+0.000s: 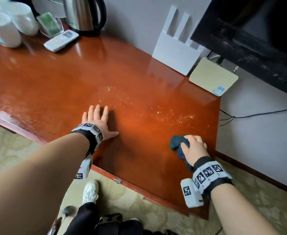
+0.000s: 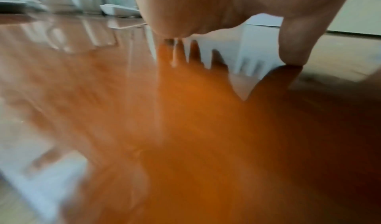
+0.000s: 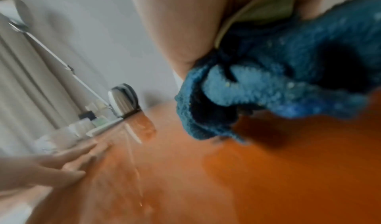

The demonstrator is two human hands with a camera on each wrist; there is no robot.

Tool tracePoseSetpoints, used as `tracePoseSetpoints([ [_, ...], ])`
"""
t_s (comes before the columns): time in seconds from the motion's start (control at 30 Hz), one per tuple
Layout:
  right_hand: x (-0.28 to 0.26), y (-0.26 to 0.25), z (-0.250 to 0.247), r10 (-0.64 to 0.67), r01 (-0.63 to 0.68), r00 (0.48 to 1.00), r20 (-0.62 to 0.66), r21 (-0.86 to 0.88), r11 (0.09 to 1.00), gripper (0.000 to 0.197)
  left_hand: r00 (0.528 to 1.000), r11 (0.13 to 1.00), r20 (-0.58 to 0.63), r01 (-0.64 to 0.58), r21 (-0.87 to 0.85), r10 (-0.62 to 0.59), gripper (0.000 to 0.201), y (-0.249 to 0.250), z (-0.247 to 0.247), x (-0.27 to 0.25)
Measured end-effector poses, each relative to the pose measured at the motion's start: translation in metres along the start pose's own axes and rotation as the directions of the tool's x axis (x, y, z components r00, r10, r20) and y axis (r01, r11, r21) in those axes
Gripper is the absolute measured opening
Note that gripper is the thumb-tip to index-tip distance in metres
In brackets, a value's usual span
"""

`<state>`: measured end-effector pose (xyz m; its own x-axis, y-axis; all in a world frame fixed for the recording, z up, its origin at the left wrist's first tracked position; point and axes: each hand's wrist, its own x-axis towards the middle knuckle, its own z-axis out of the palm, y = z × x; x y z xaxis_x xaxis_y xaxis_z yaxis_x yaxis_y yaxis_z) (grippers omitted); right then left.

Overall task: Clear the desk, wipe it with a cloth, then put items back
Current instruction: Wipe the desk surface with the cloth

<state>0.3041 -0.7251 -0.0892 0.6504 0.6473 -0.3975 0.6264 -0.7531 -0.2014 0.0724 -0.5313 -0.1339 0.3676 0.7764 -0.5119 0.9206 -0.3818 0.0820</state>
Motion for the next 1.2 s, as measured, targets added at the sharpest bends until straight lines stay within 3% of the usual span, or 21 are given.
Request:
tracePoseSetpoints([
  [0.1, 0.020, -0.077, -0.009, -0.208, 0.212, 0.975, -0.085, 0.045, 0.976, 0.033, 0.995, 0.995, -0.013, 0.099, -0.034, -0.099, 0.119, -0.046, -0.024, 0.026],
  [0.2, 0.045, -0.172, 0.001, -0.433, 0.434, 0.897, -0.082, -0.009, 0.901, 0.035, 0.983, 0.982, 0.040, 0.179, -0.056, -0.177, 0.128, -0.093, -0.044, 0.048],
  [0.3, 0.063, -0.254, 0.026, -0.593, 0.590, 0.805, 0.004, -0.101, 0.801, 0.039, 0.987, 0.988, 0.075, 0.147, -0.054, -0.143, 0.134, -0.120, -0.050, 0.066],
  [0.4, 0.072, -0.300, 0.060, -0.667, 0.685, 0.727, 0.162, -0.218, 0.695, 0.049, 0.988, 0.994, 0.113, 0.111, -0.011, -0.109, 0.137, -0.126, -0.049, 0.078],
  [0.5, 0.076, -0.299, 0.084, -0.647, 0.685, 0.727, 0.228, -0.304, 0.662, 0.049, 0.985, 0.994, 0.136, 0.105, -0.005, -0.104, 0.137, -0.126, -0.048, 0.080],
  [0.6, 0.084, -0.266, 0.079, -0.574, 0.594, 0.803, 0.162, -0.306, 0.744, 0.052, 0.985, 0.995, 0.143, 0.103, 0.000, -0.102, 0.138, -0.127, -0.049, 0.080],
  [0.73, 0.093, -0.209, 0.050, -0.330, 0.346, 0.938, 0.105, -0.349, 0.871, 0.055, 0.983, 0.995, 0.151, 0.103, 0.006, -0.102, 0.138, -0.127, -0.052, 0.080],
  [0.83, 0.099, -0.200, 0.027, -0.175, 0.192, 0.981, 0.086, -0.247, 0.950, 0.051, 0.984, 0.995, 0.149, 0.098, 0.001, -0.097, 0.134, -0.127, -0.052, 0.079],
  [0.93, 0.100, -0.237, 0.019, -0.299, 0.297, 0.954, 0.009, -0.123, 0.947, 0.050, 0.982, 0.995, 0.166, 0.096, -0.012, -0.093, 0.129, -0.128, -0.053, 0.078],
  [1.03, 0.096, -0.293, 0.023, -0.550, 0.547, 0.835, 0.000, -0.108, 0.830, 0.055, 0.982, 0.995, 0.167, 0.093, -0.028, -0.087, 0.122, -0.128, -0.054, 0.079],
  [1.1, 0.097, -0.321, 0.034, -0.653, 0.654, 0.752, 0.087, -0.218, 0.724, 0.057, 0.983, 0.995, 0.161, 0.093, -0.030, -0.087, 0.118, -0.129, -0.053, 0.080],
  [1.2, 0.105, -0.330, 0.056, -0.622, 0.672, 0.738, 0.264, -0.377, 0.637, 0.063, 0.982, 0.994, 0.163, 0.099, -0.036, -0.092, 0.112, -0.128, -0.052, 0.080],
])
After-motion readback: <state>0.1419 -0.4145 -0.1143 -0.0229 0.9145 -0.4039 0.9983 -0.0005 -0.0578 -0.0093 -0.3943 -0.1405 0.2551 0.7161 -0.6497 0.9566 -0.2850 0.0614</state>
